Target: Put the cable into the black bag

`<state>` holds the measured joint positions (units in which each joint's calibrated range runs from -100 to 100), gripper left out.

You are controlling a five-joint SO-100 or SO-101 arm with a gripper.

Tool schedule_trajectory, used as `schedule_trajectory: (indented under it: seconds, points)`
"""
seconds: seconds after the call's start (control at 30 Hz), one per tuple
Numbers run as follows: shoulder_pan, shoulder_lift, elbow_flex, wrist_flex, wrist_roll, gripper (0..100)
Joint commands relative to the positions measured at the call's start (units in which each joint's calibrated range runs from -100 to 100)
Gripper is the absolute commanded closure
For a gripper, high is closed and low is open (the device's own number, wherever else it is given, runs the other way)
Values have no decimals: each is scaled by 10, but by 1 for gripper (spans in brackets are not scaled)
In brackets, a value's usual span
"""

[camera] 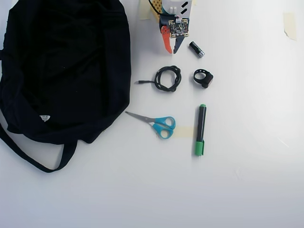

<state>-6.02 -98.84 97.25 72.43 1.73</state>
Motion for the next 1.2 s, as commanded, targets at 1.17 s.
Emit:
schedule_trajectory:
  seconds: [1.17]
  points:
    - [-6,-7,20,3,-4,98]
